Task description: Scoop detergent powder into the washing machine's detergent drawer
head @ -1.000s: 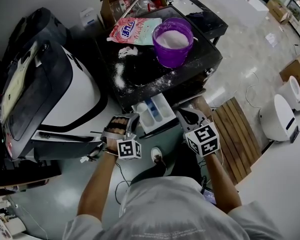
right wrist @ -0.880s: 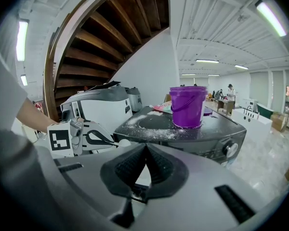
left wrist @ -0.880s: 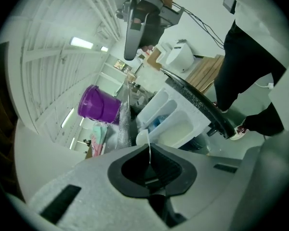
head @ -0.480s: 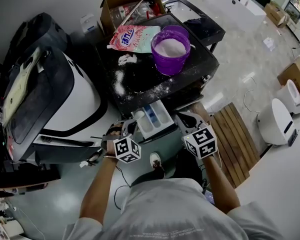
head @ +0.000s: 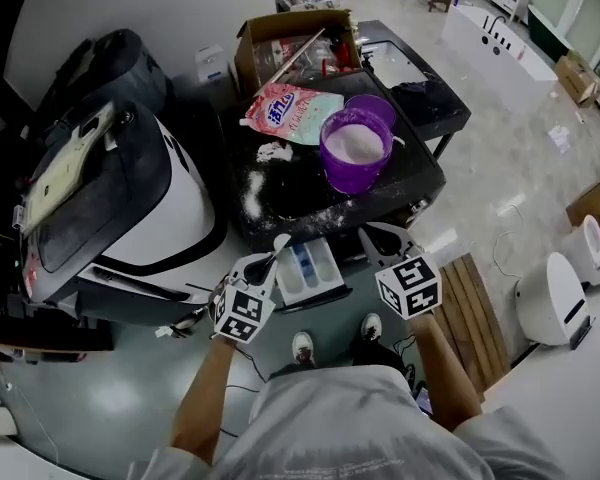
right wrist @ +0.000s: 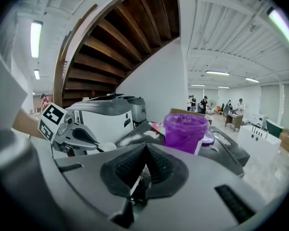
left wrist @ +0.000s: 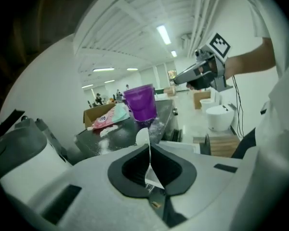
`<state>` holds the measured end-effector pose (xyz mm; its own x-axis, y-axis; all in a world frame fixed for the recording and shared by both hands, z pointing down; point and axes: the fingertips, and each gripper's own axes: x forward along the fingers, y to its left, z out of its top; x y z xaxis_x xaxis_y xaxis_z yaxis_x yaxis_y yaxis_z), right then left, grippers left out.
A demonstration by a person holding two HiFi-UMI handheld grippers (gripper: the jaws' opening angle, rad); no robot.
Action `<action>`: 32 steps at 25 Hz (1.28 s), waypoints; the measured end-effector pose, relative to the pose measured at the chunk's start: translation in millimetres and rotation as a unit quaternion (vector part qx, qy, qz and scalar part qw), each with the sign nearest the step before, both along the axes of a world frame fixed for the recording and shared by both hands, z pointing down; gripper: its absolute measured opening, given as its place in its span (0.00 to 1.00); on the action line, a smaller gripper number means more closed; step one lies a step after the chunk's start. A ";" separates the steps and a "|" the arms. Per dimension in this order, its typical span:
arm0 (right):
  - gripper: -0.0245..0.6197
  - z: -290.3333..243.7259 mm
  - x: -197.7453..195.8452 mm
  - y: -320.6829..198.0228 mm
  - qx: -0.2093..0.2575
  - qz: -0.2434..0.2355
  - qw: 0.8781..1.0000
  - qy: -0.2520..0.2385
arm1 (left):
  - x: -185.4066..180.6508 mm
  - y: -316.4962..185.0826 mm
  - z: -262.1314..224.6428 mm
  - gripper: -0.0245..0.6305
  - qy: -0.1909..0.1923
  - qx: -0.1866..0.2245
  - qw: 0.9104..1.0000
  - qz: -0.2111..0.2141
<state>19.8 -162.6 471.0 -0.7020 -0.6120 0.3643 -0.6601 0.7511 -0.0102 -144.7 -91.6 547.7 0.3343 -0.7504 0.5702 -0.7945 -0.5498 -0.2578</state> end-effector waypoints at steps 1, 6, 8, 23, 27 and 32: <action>0.05 -8.2 1.1 -8.5 0.008 -0.006 1.000 -0.002 | -0.4 -5.5 -9.2 0.06 0.022 0.004 1.000 -0.018; 0.05 -43.7 -0.9 -43.9 0.046 -0.044 0.998 -0.005 | -9.3 -36.8 -54.2 0.06 0.129 0.040 0.985 -0.108; 0.05 -55.9 -2.4 -56.7 0.058 -0.058 0.997 -0.008 | -13.4 -48.1 -71.4 0.06 0.154 0.058 0.977 -0.133; 0.05 -147.1 -61.9 -115.2 0.148 -0.124 0.980 -0.053 | -71.1 -89.6 -207.7 0.06 0.204 0.197 0.936 -0.208; 0.05 -169.0 -80.2 -114.7 0.167 -0.138 0.974 -0.063 | -86.4 -89.0 -237.6 0.06 0.186 0.225 0.932 -0.213; 0.05 -190.9 -91.8 -112.4 0.189 -0.140 0.970 -0.065 | -95.3 -84.9 -266.6 0.06 0.158 0.251 0.933 -0.204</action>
